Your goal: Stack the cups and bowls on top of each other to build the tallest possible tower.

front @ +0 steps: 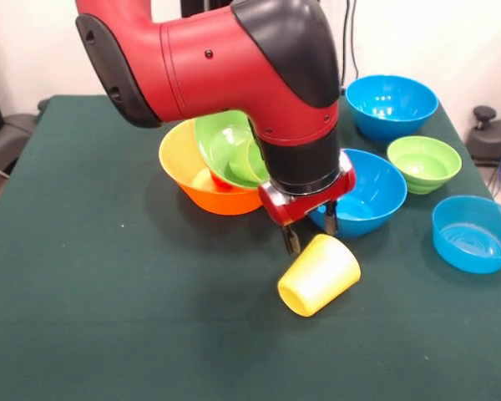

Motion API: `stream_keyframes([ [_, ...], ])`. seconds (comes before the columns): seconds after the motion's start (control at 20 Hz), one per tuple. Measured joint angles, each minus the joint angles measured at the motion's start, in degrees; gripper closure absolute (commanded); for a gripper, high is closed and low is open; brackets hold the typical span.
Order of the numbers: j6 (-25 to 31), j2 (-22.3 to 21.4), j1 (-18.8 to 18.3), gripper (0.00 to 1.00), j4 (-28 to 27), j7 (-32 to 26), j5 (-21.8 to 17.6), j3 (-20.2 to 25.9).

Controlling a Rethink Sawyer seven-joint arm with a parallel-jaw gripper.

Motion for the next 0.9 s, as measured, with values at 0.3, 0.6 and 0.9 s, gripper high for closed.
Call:
stream_keyframes([
  [0.3,10.8,1.3,3.1,0.00,-5.1,0.0,-0.1,0.0],
  [0.6,20.9,2.3,4.6,0.00,-8.1,0.0,-0.3,0.4],
  [0.9,24.9,2.5,4.6,0.00,-9.4,0.0,-0.5,0.7],
])
